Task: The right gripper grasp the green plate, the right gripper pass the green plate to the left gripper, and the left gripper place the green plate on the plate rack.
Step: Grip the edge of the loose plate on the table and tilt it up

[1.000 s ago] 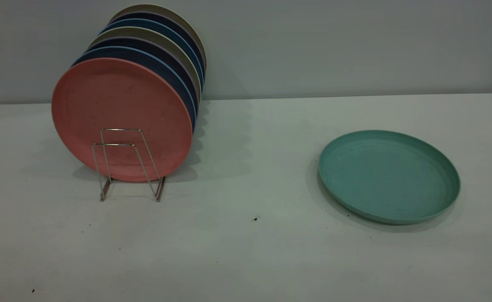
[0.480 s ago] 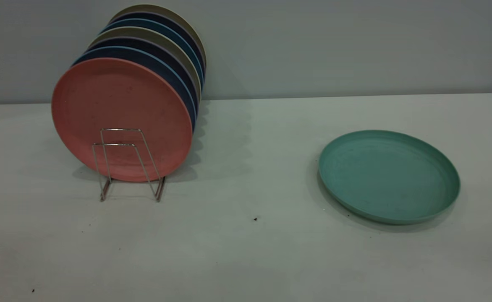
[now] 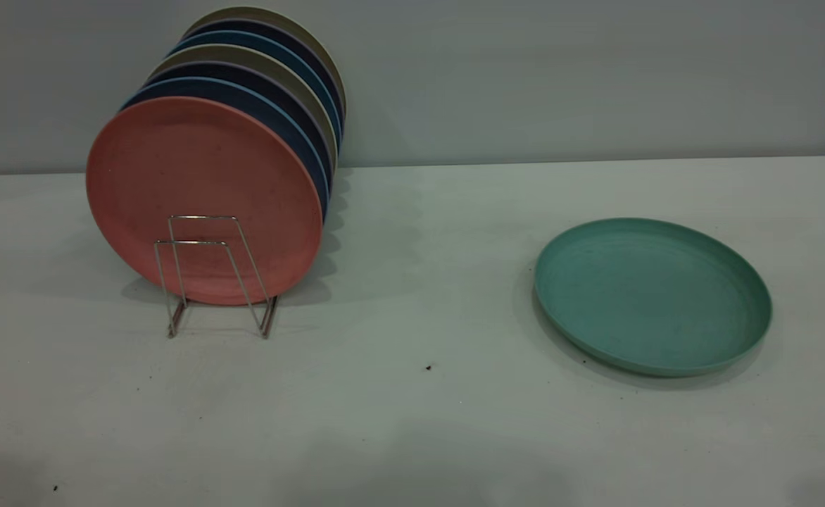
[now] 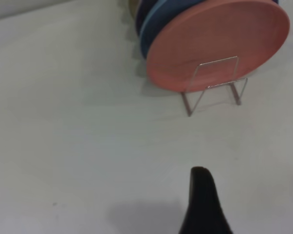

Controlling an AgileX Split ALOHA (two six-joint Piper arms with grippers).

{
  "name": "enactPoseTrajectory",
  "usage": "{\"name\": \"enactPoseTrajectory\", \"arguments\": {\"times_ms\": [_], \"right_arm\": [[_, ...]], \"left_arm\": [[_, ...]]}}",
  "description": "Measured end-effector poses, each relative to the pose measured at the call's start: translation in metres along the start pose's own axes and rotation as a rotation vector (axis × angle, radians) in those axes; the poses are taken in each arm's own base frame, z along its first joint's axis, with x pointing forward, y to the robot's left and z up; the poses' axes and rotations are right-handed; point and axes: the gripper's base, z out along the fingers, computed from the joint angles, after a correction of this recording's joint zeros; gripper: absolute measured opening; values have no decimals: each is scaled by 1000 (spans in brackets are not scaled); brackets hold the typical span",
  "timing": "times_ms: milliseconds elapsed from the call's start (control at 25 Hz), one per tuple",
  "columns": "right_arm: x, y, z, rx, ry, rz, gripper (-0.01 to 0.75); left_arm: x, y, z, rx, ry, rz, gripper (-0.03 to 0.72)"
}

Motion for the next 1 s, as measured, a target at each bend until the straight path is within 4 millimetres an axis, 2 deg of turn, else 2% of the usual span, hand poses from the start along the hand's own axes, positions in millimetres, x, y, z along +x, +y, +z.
{"name": "enactPoseTrajectory", "arguments": {"times_ms": [120,240,480,680,800,1000], "right_arm": [[-10,-4,31,-34,19,19,511],[-13,-10,65,-58,42,74,511],[-9,-17,127,-116,138,129,511],[-8,-27,174,-150,216,196,511],[-10,-42,198,-183,259,249,511],[-5,-86,231,-228,305,373,511]], "left_arm": [[-20,2,31,57,46,7,542],[-36,-9,65,135,75,40,542],[-54,-55,134,277,130,92,542],[-55,-102,187,372,212,124,542],[-54,-126,209,406,246,158,542],[-48,-151,242,442,294,162,542]]}}
